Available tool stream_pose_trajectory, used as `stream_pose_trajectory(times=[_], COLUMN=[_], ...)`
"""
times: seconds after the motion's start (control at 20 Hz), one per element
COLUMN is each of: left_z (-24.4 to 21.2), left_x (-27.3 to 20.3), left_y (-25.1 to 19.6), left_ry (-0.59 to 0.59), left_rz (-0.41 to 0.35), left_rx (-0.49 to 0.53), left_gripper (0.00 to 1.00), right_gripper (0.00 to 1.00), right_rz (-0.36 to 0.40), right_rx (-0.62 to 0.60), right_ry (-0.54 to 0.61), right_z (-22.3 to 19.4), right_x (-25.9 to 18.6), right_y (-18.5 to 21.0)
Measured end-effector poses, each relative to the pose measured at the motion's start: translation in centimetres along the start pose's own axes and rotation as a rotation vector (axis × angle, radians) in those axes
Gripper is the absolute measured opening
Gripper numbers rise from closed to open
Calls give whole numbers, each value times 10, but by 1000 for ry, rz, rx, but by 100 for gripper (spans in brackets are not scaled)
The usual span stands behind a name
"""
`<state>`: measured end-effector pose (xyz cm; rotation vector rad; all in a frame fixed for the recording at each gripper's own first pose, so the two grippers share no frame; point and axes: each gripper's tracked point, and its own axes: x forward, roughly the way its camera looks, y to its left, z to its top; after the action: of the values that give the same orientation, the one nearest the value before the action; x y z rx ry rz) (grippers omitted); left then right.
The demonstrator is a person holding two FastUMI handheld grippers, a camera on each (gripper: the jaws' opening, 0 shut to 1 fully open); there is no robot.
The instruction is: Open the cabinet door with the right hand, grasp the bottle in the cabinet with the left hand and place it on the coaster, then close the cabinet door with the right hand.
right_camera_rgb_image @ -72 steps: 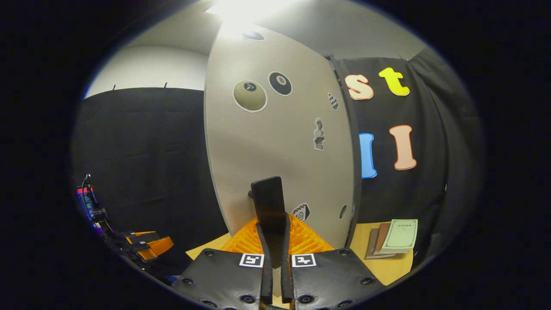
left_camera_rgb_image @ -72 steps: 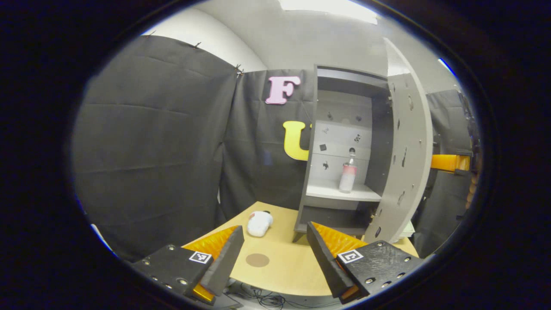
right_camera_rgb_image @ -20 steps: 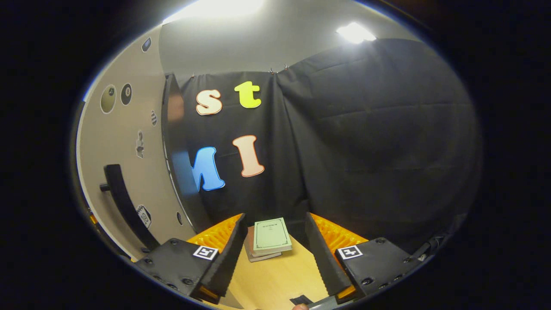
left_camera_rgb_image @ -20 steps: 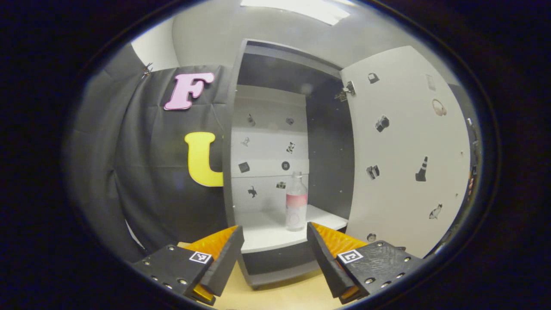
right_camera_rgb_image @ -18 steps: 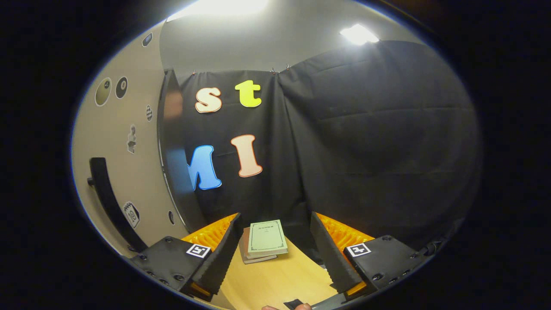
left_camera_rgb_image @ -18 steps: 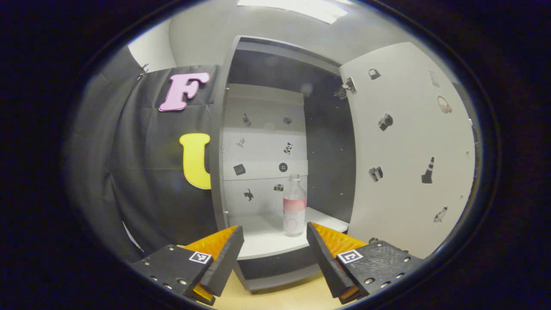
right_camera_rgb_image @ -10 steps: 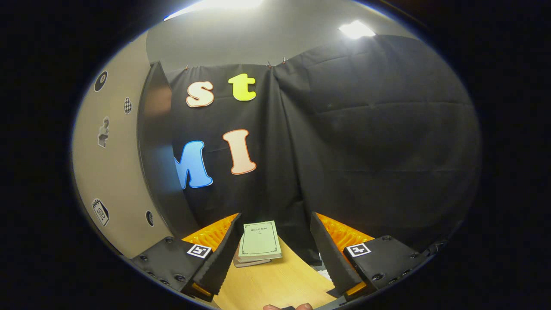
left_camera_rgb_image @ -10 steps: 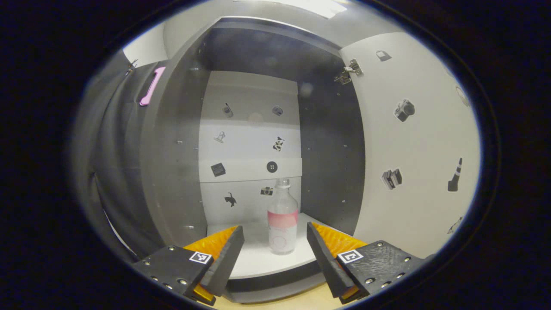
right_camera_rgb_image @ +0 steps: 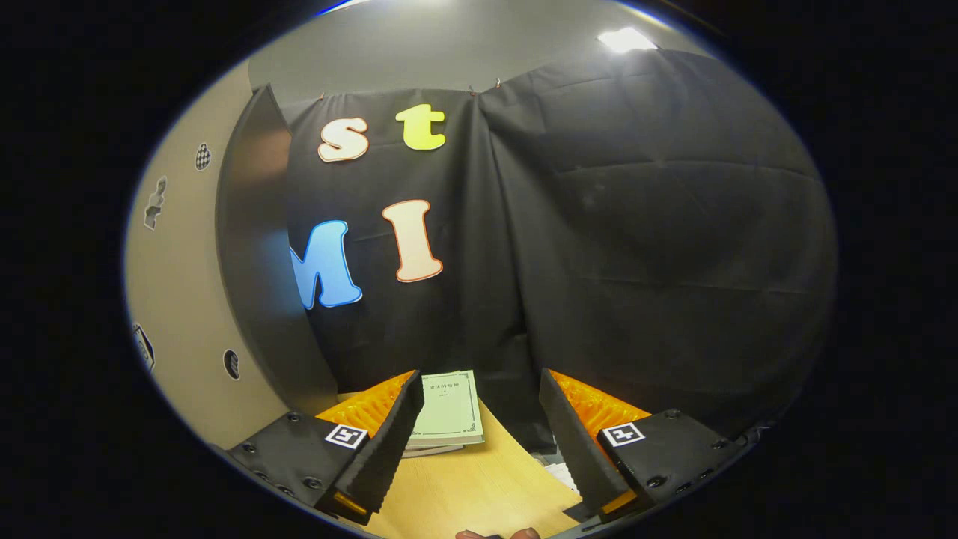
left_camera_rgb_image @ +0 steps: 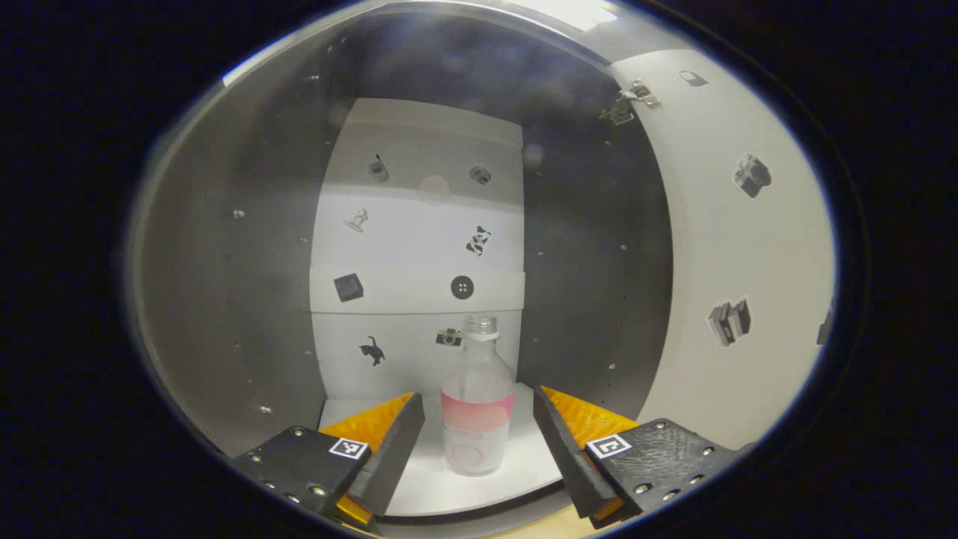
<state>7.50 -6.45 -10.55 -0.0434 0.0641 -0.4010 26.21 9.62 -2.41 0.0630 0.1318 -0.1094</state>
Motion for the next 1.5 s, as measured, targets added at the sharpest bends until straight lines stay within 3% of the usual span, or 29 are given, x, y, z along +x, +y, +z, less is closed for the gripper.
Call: stream_pose_trajectory(times=[0.8, 0.9, 1.15, 1.25, 1.35, 1.4, 1.5], left_z=[-7, -8, -2, 2, 11, 16, 24], left_x=[19, 17, 15, 11, 1, -5, -22], left_y=[9, 15, 7, 9, 8, 6, 4], left_ry=[21, 24, 6, -4, -22, -25, -27], left_rz=[-7, 10, -22, -17, -12, -16, -20], left_rx=[78, 87, 75, 90, 90, 89, 97], left_gripper=[90, 73, 73, 73, 74, 73, 73], right_gripper=[98, 98, 98, 93, 98, 93, 98], right_rz=[-27, -18, -23, -14, -11, -21, -36], right_rx=[-9, -7, -65, -37, 17, 27, 15], right_ry=[35, 41, 65, 48, 31, 25, 28], right_z=[-11, -14, -21, -13, -7, -7, -9], right_x=[29, 35, 41, 37, 36, 33, 26], right_y=[-11, -6, -10, -9, -9, -14, -18])
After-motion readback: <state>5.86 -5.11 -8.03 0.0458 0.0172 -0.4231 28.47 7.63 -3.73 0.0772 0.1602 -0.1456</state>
